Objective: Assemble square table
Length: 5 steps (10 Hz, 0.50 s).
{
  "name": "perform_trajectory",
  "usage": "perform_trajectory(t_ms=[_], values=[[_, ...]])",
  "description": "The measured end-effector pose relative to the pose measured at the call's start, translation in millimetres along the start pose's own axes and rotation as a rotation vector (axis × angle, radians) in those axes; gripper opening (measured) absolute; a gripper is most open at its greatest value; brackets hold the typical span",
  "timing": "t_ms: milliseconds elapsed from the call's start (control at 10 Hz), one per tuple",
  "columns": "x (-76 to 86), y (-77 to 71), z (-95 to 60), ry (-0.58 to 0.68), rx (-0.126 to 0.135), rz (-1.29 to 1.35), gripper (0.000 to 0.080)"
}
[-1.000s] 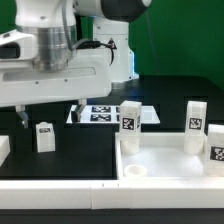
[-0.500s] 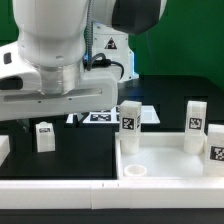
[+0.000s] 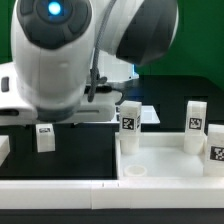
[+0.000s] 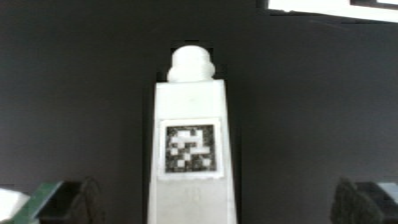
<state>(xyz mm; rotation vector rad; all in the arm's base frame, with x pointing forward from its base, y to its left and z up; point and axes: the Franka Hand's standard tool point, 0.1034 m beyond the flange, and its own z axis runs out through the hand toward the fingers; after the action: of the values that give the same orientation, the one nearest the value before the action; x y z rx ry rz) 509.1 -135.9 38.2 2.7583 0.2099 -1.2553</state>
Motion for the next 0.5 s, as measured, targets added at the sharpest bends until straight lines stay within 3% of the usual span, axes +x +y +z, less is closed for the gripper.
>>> perform_trajectory(t_ms=[200, 400, 500], values=[[0.0, 1.2, 0.0, 0.003, 0.0, 0.001, 0.0649], [-9.5, 9.5, 15.3, -0.092, 0.047, 0.035, 0.0649], [-8.2, 11.7, 20.2, -0.121, 0.056, 0.074, 0.0649]])
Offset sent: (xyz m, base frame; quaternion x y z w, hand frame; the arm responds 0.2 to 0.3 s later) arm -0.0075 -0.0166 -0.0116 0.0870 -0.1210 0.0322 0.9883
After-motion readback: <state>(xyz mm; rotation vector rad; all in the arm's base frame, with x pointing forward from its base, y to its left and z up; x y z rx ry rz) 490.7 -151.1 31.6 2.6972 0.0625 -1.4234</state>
